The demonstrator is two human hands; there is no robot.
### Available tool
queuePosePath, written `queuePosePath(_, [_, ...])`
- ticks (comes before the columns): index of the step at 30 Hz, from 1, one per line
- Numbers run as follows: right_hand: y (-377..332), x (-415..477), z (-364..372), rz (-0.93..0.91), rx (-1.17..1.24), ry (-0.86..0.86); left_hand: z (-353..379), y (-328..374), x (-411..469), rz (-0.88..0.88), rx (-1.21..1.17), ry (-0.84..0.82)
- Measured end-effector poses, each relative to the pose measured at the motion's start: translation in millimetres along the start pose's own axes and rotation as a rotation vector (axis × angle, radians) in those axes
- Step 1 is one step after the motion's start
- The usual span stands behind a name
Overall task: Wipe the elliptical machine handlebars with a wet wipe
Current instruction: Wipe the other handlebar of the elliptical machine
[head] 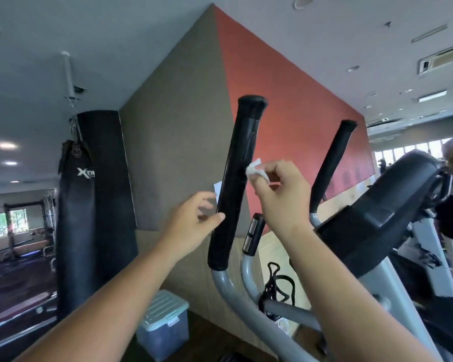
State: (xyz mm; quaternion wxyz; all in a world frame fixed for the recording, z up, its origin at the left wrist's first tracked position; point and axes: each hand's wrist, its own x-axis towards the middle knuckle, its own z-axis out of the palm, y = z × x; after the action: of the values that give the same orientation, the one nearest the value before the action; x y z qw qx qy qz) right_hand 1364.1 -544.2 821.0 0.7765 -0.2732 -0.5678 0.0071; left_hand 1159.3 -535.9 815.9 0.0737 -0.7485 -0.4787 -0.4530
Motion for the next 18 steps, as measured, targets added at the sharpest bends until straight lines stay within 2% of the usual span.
queuePosePath(3, [-26.5, 67.2, -18.9, -0.065, 0.065, 0.096, -21.0, 46.7, 28.5, 0.051, 0.211, 0.079])
queuePosePath(6, [-36.0, 110.6, -29.3, -0.098, 0.092, 0.099, -30.6, 95.1, 51.1, 0.060, 0.450, 0.156])
queuePosePath(11, [-22.8, 130.7, -31.9, -0.041, 0.177, -0.001, -16.3, 148.3, 61.9, -0.007, 0.633, 0.287])
queuePosePath(18, [-2.1, 107.2, -17.4, 0.074, 0.349, -0.209, 3.7, 158.2, 50.6, -0.050, 0.830, 0.282])
